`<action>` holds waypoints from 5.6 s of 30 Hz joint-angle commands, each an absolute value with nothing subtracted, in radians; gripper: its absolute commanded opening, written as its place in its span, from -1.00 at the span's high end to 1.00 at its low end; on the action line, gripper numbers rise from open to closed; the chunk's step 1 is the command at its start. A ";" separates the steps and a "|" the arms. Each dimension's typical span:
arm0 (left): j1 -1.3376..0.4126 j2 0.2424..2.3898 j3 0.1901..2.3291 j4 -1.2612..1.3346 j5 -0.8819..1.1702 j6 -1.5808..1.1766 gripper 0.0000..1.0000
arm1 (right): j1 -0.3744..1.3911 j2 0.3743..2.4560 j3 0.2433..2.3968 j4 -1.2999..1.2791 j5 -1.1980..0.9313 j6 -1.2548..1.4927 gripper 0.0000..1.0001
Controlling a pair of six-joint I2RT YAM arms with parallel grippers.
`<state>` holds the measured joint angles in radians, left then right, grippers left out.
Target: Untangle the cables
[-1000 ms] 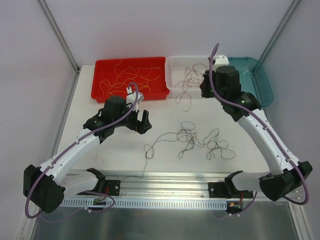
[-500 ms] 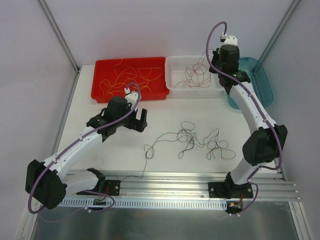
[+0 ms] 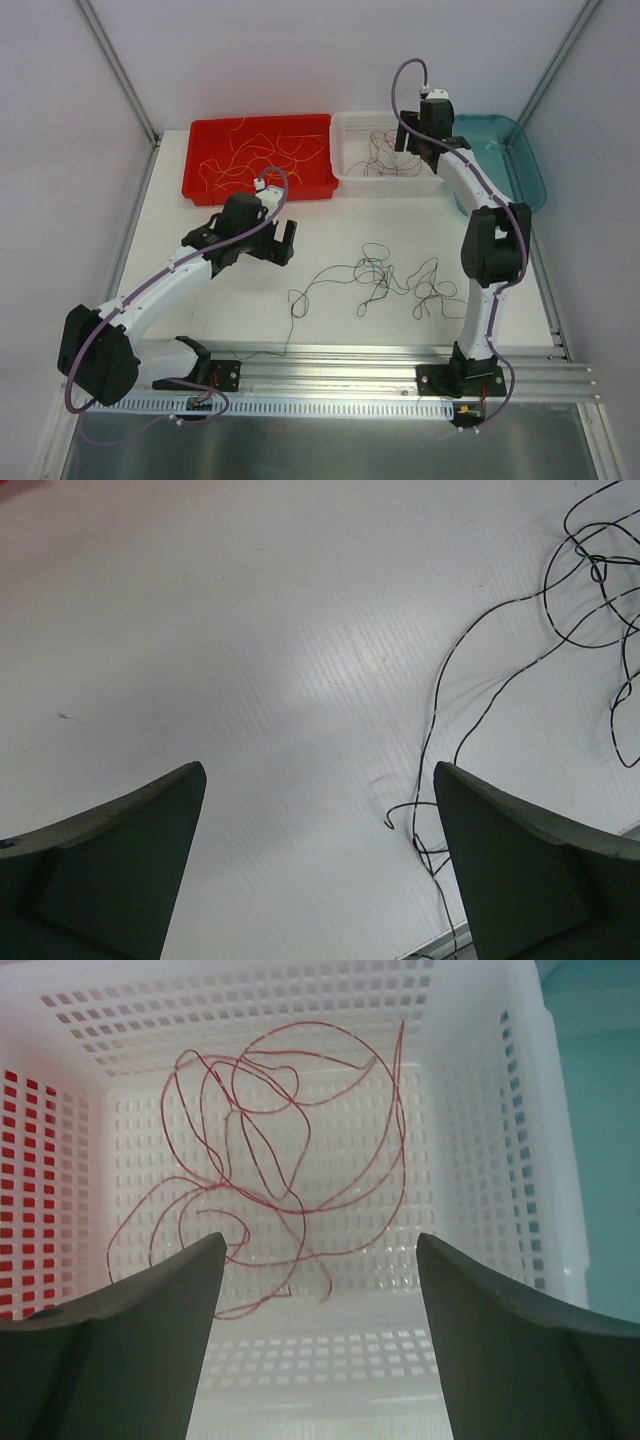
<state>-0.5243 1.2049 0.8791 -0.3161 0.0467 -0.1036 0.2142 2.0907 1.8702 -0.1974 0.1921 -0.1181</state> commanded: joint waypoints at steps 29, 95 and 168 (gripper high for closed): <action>-0.532 1.169 0.911 -0.334 0.100 -0.144 -0.98 | 0.279 1.020 0.793 -0.424 -0.142 -0.046 -0.42; -0.558 1.187 0.928 -0.321 0.187 -0.326 -0.98 | 0.442 1.098 0.853 -0.453 0.040 0.101 0.99; -0.037 1.008 0.689 -0.429 -0.324 -0.663 1.00 | 0.351 0.710 1.290 -0.805 0.350 -0.080 0.99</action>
<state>-0.0334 1.0199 0.6655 -0.3885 -0.2943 -0.6891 0.3557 0.6876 1.3228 -0.8021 0.3439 -0.0826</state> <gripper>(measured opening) 0.005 0.015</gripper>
